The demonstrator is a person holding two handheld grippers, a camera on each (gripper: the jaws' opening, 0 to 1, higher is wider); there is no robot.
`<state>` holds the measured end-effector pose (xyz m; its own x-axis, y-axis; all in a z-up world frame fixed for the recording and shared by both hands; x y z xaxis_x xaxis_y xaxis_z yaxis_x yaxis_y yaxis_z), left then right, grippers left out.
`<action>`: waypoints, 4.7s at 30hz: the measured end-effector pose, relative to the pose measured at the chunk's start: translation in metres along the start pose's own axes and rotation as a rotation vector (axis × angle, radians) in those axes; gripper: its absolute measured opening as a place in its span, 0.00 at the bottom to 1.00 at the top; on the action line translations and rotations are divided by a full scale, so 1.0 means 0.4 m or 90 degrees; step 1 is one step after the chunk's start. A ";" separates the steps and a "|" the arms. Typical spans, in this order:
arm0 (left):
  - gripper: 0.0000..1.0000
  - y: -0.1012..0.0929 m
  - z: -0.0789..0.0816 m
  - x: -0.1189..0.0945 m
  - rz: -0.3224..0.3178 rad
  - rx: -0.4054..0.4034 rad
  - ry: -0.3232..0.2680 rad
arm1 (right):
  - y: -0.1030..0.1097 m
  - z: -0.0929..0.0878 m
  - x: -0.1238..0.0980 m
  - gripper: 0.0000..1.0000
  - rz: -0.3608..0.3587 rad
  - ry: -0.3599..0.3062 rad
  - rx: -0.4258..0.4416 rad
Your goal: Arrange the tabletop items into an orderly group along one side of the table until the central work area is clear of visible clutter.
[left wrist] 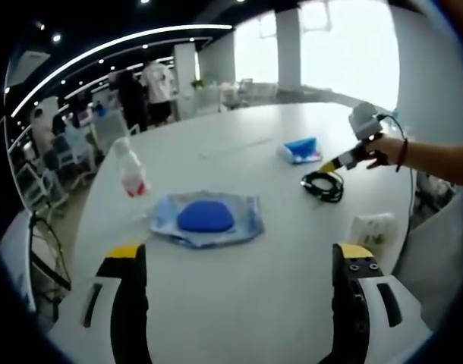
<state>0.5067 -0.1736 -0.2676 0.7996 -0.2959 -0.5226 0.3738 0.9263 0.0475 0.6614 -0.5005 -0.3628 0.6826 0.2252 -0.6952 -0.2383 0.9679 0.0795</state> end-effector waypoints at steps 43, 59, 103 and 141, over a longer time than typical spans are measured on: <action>0.99 0.176 0.020 0.053 0.037 -0.029 0.004 | 0.456 0.092 -0.105 0.99 0.236 -0.103 -0.023; 0.95 0.282 -0.017 0.188 0.047 -0.065 0.028 | 0.574 0.022 -0.033 0.89 0.264 -0.062 -0.050; 0.05 0.371 -0.126 0.361 0.025 -0.062 0.075 | 0.633 -0.082 0.083 0.08 0.229 0.017 0.067; 0.00 0.253 -0.024 0.314 0.006 0.031 0.063 | 0.497 0.035 0.049 0.01 0.146 -0.056 -0.027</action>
<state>0.6405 -0.1149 -0.3368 0.7539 -0.2610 -0.6030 0.3909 0.9158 0.0924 0.6372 -0.3022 -0.3508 0.6643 0.4490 -0.5975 -0.4216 0.8852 0.1965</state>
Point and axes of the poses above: the point that each gripper's makers call its tool centre point, and the gripper's own axes: x roughly forward along the fingers, y roughly to its left, z roughly out of its top, the point moved 1 cm from there along -x, roughly backward along the fingers, and after that the axes turned 2 degrees about -y, right-handed, at the moved point
